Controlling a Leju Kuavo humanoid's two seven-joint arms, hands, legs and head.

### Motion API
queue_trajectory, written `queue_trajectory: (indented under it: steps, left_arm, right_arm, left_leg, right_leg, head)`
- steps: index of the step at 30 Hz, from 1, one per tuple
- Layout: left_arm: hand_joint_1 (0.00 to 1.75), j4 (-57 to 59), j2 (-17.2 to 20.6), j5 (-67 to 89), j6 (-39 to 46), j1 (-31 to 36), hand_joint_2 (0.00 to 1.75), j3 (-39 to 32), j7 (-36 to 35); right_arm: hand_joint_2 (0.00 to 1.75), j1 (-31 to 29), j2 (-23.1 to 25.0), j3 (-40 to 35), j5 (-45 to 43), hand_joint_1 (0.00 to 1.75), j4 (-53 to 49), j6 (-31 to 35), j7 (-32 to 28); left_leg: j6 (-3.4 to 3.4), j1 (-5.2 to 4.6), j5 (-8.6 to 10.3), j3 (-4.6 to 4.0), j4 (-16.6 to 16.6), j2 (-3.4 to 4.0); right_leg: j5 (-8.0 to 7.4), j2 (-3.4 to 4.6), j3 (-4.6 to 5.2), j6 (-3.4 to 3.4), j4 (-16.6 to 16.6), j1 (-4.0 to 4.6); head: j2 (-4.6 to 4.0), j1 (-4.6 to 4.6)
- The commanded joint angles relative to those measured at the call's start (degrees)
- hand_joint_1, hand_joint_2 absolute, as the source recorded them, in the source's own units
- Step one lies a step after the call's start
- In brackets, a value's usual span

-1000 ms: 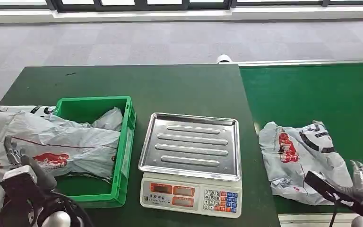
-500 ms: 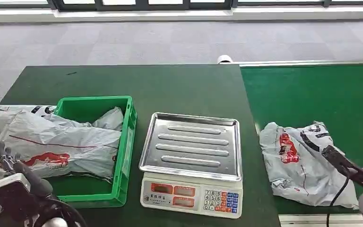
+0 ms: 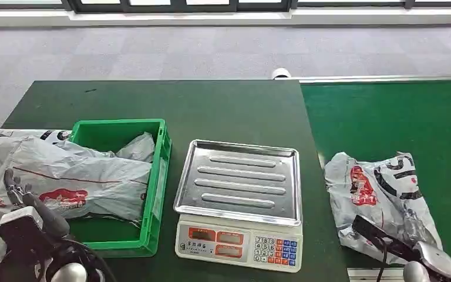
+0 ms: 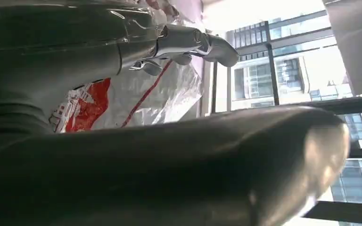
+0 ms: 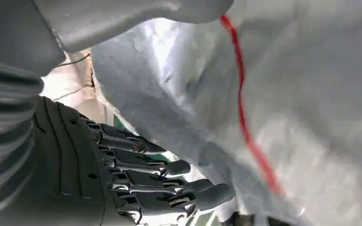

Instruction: Moved the parcel from conveyor to table for the left to box.

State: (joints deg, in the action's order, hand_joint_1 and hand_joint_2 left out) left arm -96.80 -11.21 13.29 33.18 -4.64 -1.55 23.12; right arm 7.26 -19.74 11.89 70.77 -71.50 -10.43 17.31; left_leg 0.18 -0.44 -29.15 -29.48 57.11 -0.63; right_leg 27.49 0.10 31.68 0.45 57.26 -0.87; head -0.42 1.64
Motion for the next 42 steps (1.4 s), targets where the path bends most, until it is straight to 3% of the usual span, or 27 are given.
queue_trajectory:
  steps: [1, 8, 16, 17, 23, 38, 42]
  left_arm:
    - [0.00, 3.0, 1.0, -0.6, -1.2, 1.8, 0.00, -2.2, -0.5]
    - [0.00, 3.0, 0.9, -0.6, -1.2, 1.8, 0.00, -2.2, -0.4]
    - [0.00, 1.5, 0.7, -0.4, -2.1, 1.2, 0.00, -2.3, -1.3]
    - [0.00, 1.3, 0.7, -0.5, -2.2, 1.1, 0.00, -2.4, -1.4]
    - [0.00, -0.2, 0.4, -0.4, -3.2, 0.0, 0.00, -3.2, -1.7]
    - [0.00, 1.9, 0.9, -0.5, -4.2, 1.6, 0.00, -2.7, -2.0]
    - [0.00, 2.7, 0.6, -0.4, -4.6, 2.3, 0.00, -2.1, -2.5]
  right_arm:
    - [1.75, 6.9, 2.0, -3.6, -0.8, 0.00, -10.0, -1.8, 0.1]
    - [1.75, 6.5, 1.9, -3.5, -0.9, 0.00, -10.0, -2.2, 0.2]
    - [1.75, 10.7, 3.2, -6.1, -0.7, 0.00, -15.2, -3.9, -0.1]
    - [1.75, 10.6, 2.9, -6.6, -0.7, 1.75, -15.5, -3.7, -0.6]
    - [1.75, 6.1, 1.7, -10.1, -0.6, 1.75, -13.2, -1.3, -1.8]
    - [1.75, 7.8, 1.1, -14.1, -2.5, 1.75, -14.3, -1.9, -2.0]
    - [1.75, 8.0, 4.2, -16.2, -1.7, 1.75, -13.7, -1.7, -0.5]
  left_leg:
    - [-0.11, 0.07, -0.01, 0.17, -0.2, 0.09]
    - [-0.08, 0.04, -0.13, -0.31, -0.1, 0.17]
    - [-0.12, 0.09, -0.13, 0.32, -0.1, 0.15]
    - [-0.16, 0.14, -0.12, 0.37, -0.2, 0.17]
    - [-0.13, 0.06, -0.21, -0.24, -0.1, 0.46]
    - [-0.12, 0.08, -0.15, 0.35, -0.2, 0.27]
    - [-0.16, 0.13, -0.10, 0.37, -0.2, 0.27]
  right_leg:
    - [-0.02, 0.03, -0.16, -0.06, -0.2, 0.07]
    - [0.05, 0.12, -0.11, 0.03, -0.1, 0.04]
    - [0.09, 0.08, -0.27, -0.01, -0.2, 0.09]
    - [0.06, 0.10, -0.33, -0.03, -0.3, 0.14]
    - [0.06, 0.39, -0.12, -0.02, -0.1, 0.05]
    - [0.11, 0.17, -0.30, -0.03, -0.2, 0.08]
    - [0.04, 0.16, -0.34, -0.05, -0.3, 0.13]
  head:
    - [0.00, -0.02]
    - [0.00, 0.00]
    - [0.00, 0.00]
    - [0.00, 0.00]
    - [0.00, 0.00]
    - [0.00, 0.00]
    - [0.00, 0.00]
